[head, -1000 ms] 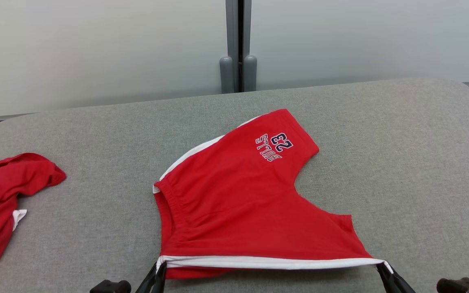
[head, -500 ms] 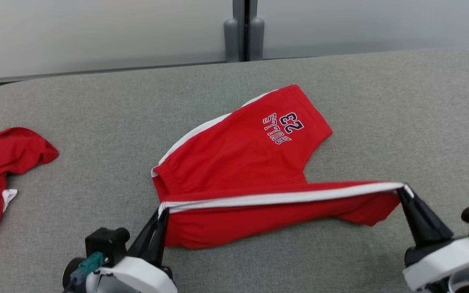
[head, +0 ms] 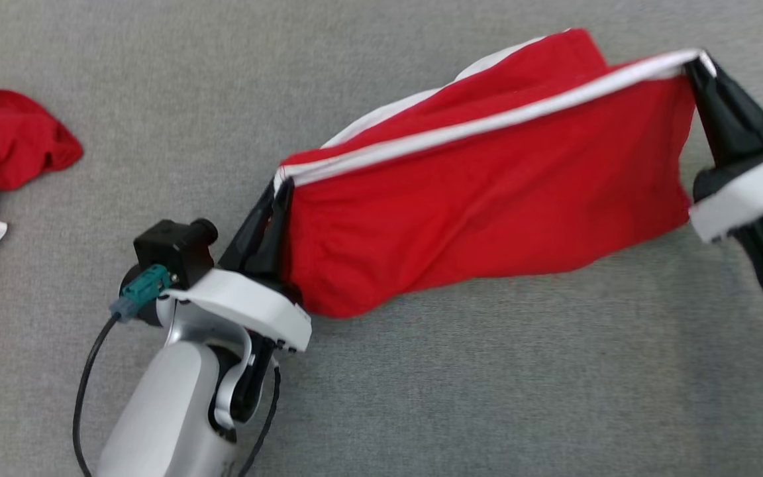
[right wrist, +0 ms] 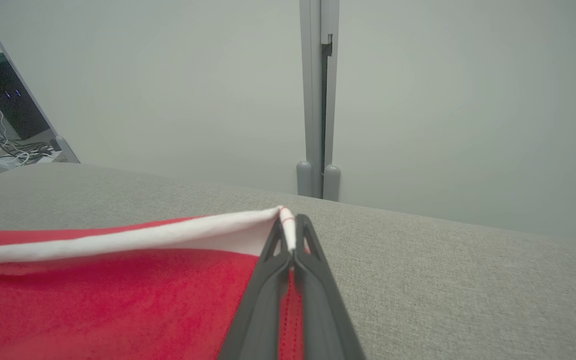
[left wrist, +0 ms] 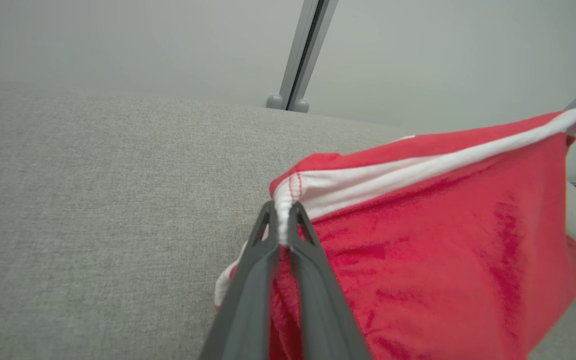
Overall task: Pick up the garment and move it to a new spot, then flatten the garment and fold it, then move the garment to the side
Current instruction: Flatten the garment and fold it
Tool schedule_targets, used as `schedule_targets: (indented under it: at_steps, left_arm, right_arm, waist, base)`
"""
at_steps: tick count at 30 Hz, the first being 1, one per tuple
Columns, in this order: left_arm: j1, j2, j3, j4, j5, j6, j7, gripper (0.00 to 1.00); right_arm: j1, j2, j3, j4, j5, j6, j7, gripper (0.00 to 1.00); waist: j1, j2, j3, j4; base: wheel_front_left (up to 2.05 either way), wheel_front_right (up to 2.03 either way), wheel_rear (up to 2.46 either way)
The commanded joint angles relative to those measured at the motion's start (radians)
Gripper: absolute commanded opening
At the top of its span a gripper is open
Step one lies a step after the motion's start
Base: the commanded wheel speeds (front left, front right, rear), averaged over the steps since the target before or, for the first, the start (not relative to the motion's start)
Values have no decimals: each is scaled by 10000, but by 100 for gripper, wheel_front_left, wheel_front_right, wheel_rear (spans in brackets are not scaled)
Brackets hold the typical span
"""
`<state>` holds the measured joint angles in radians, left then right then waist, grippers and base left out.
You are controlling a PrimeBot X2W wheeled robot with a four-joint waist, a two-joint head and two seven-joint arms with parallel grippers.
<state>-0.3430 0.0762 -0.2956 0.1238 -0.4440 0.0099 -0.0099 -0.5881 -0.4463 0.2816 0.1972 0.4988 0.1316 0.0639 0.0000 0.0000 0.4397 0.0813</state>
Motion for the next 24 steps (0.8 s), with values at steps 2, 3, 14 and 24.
schedule_targets:
  at_steps: [2, 3, 14, 24]
  left_arm:
    - [-476, -16, 16, 232, -23, -9, -143, 0]
    - [-630, -40, -7, 374, -71, -43, -212, 0]
    - [-1360, -143, -209, 1401, -317, -12, -784, 100]
    - [-948, 18, -47, 689, 249, 684, -2171, 100]
  right_arm:
    - [-791, -190, 385, 554, 209, -17, -85, 0]
    - [-1166, -234, 602, 855, 334, -17, -155, 0]
    - [-3523, -232, 2850, 3506, 1293, -12, -1347, 76]
    - [-3029, 127, 2769, 4049, 1046, -11, -3257, 100]
  waist:
    - [0, 0, 727, 541]
    - [0, 0, 815, 606]
    - [0, 0, 1220, 916]
    - [0, 0, 801, 500]
  base:
    - [0, 0, 0]
    - [0, 0, 0]
    - [0, 0, 0]
    - [0, 0, 0]
